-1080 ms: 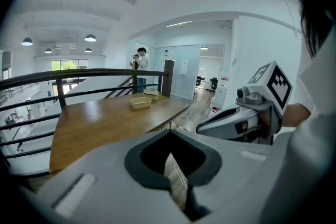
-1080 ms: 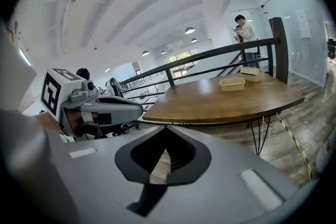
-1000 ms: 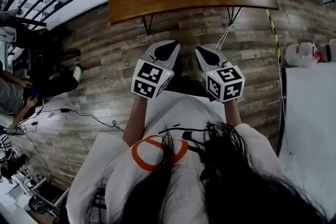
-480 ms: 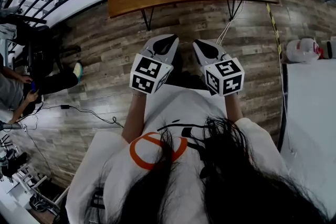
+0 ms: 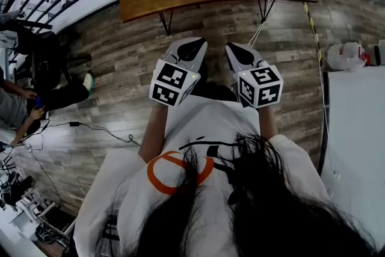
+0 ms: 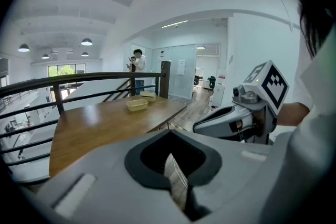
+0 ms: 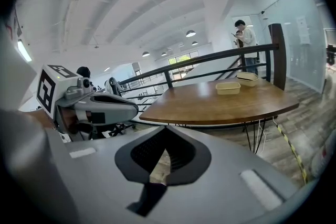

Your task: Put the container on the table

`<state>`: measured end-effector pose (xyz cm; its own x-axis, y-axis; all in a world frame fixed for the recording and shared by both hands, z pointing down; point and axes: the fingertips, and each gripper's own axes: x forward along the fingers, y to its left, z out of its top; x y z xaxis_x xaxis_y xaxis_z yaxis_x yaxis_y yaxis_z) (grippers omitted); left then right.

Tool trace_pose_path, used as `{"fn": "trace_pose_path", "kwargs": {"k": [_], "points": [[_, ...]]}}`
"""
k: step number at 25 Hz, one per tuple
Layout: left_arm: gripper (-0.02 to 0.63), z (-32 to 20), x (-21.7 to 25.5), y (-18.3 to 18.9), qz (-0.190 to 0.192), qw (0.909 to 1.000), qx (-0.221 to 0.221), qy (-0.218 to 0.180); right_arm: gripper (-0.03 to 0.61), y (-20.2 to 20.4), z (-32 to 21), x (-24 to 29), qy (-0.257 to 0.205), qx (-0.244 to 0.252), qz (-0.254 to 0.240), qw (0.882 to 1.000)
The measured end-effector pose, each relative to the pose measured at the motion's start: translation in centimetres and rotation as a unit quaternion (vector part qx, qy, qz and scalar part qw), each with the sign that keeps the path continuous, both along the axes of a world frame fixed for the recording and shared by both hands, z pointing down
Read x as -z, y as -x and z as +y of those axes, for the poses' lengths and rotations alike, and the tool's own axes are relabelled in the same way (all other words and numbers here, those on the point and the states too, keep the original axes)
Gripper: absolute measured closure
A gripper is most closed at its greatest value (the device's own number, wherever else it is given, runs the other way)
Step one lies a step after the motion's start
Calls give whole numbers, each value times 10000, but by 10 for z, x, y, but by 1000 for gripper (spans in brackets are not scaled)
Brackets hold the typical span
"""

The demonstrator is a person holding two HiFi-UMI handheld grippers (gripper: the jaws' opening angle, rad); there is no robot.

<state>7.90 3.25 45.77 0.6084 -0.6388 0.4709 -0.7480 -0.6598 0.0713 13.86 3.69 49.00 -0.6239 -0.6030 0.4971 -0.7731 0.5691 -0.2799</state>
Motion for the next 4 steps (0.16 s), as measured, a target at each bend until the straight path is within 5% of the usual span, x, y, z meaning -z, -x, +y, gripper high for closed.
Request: {"fn": "trace_pose_path", "kwargs": {"k": [4], "points": [[614, -5, 0, -5, -35, 10000, -36, -12, 560, -13, -9, -1, 1, -157, -9, 9999]]}}
